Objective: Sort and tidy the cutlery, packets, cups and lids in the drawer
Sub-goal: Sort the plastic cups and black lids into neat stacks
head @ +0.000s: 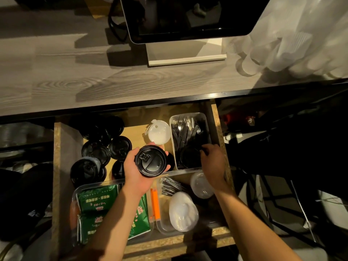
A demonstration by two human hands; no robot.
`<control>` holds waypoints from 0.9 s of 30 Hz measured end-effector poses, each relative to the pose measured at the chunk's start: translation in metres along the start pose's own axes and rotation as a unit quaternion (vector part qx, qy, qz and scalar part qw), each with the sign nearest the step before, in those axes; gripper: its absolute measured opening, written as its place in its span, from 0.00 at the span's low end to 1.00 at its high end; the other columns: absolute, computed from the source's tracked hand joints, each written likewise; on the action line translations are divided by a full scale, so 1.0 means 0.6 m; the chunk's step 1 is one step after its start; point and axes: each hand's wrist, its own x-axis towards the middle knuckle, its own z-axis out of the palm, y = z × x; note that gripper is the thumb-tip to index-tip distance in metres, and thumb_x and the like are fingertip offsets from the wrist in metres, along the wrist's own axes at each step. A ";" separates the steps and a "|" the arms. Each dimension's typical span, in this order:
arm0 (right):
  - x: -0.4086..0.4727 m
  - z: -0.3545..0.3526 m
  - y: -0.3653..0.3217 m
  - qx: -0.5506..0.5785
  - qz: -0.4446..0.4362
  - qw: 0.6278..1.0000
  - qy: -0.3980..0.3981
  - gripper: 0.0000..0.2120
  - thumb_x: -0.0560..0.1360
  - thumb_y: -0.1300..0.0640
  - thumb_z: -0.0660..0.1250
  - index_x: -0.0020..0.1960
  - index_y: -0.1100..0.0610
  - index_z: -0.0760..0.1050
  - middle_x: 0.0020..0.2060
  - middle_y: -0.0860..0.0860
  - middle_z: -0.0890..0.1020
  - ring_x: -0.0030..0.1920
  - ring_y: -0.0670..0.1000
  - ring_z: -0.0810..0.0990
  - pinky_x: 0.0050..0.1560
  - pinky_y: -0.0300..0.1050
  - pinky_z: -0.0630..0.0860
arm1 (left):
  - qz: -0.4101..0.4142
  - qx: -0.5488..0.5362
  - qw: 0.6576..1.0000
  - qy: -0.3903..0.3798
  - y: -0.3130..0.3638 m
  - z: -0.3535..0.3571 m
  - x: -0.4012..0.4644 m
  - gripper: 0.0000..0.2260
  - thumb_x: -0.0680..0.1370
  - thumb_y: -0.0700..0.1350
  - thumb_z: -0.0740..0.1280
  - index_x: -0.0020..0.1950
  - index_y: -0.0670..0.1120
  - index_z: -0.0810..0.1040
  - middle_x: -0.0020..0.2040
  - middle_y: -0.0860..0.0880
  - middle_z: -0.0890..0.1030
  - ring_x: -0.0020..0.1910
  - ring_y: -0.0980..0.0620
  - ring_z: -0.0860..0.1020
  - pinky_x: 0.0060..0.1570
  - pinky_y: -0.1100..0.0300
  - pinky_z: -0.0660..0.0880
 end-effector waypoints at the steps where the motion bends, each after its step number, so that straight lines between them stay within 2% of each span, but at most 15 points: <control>1: -0.005 -0.006 -0.003 0.022 -0.006 1.000 0.015 0.12 0.78 0.60 0.66 0.60 0.58 0.80 0.55 0.54 0.81 0.54 0.53 0.81 0.56 0.48 0.78 | 0.006 0.001 1.000 -0.006 0.002 0.000 -0.004 0.17 0.73 0.54 0.60 0.52 0.46 0.80 0.50 0.42 0.83 0.47 0.42 0.85 0.52 0.43 0.75; 5: -0.015 -0.029 -0.025 0.110 0.022 0.990 0.085 0.12 0.78 0.61 0.66 0.60 0.59 0.81 0.57 0.54 0.81 0.55 0.53 0.81 0.58 0.53 0.79 | 0.029 -0.011 1.000 0.000 0.007 0.007 -0.019 0.17 0.79 0.55 0.58 0.53 0.46 0.81 0.51 0.41 0.83 0.51 0.41 0.83 0.56 0.40 0.74; 8: -0.020 -0.045 -0.059 0.226 0.054 0.965 0.118 0.09 0.77 0.61 0.67 0.56 0.57 0.80 0.53 0.53 0.83 0.54 0.52 0.81 0.59 0.53 0.78 | 0.031 -0.024 0.999 0.004 0.014 0.014 -0.031 0.16 0.76 0.56 0.63 0.55 0.48 0.80 0.55 0.41 0.82 0.57 0.41 0.79 0.58 0.39 0.74; 10: -0.028 -0.061 -0.092 0.289 0.054 0.950 0.102 0.09 0.77 0.61 0.67 0.56 0.54 0.80 0.50 0.51 0.83 0.53 0.50 0.82 0.58 0.47 0.78 | 0.028 -0.022 0.999 0.005 0.019 0.019 -0.039 0.18 0.74 0.57 0.64 0.57 0.48 0.79 0.56 0.41 0.81 0.58 0.41 0.79 0.59 0.39 0.75; 12: -0.045 -0.079 -0.129 0.296 0.024 0.951 0.085 0.11 0.77 0.62 0.67 0.57 0.57 0.81 0.49 0.50 0.83 0.50 0.45 0.81 0.55 0.35 0.77 | 0.027 -0.029 0.999 0.013 0.025 0.029 -0.051 0.16 0.77 0.57 0.63 0.57 0.48 0.80 0.57 0.41 0.82 0.59 0.41 0.79 0.60 0.39 0.74; 13: -0.056 -0.088 -0.149 0.297 0.005 0.951 0.086 0.11 0.76 0.63 0.68 0.57 0.58 0.81 0.47 0.49 0.84 0.49 0.43 0.81 0.53 0.33 0.77 | 0.030 -0.032 0.999 0.019 0.029 0.035 -0.058 0.16 0.79 0.57 0.62 0.58 0.48 0.80 0.57 0.41 0.82 0.58 0.41 0.79 0.61 0.41 0.74; 17: -0.113 -0.099 -0.207 0.338 -0.018 0.940 0.043 0.11 0.75 0.64 0.67 0.55 0.57 0.83 0.45 0.47 0.85 0.49 0.43 0.83 0.52 0.40 0.79 | 0.045 -0.010 0.999 0.023 0.046 0.057 -0.093 0.21 0.83 0.58 0.57 0.66 0.47 0.76 0.61 0.41 0.81 0.59 0.43 0.80 0.55 0.49 0.75; 21: -0.156 -0.095 -0.247 0.330 -0.037 0.943 -0.003 0.11 0.75 0.64 0.69 0.57 0.56 0.82 0.49 0.48 0.84 0.52 0.43 0.82 0.57 0.44 0.79 | 0.043 0.030 0.999 0.009 0.068 0.077 -0.146 0.25 0.82 0.60 0.56 0.66 0.42 0.78 0.60 0.39 0.82 0.58 0.43 0.81 0.54 0.50 0.76; 24: -0.182 -0.097 -0.272 0.326 -0.053 0.943 -0.050 0.12 0.76 0.63 0.70 0.57 0.53 0.82 0.50 0.48 0.85 0.52 0.43 0.82 0.57 0.44 0.80 | 0.035 0.038 0.999 -0.005 0.087 0.073 -0.187 0.26 0.77 0.60 0.60 0.62 0.42 0.80 0.55 0.40 0.84 0.54 0.44 0.82 0.53 0.49 0.76; 27: -0.202 -0.109 -0.302 0.314 -0.084 0.943 -0.069 0.11 0.75 0.63 0.71 0.56 0.54 0.83 0.48 0.46 0.85 0.51 0.42 0.83 0.56 0.45 0.80 | 0.049 0.058 0.997 -0.017 0.110 0.061 -0.222 0.23 0.72 0.53 0.65 0.63 0.43 0.78 0.51 0.42 0.85 0.49 0.45 0.83 0.46 0.51 0.77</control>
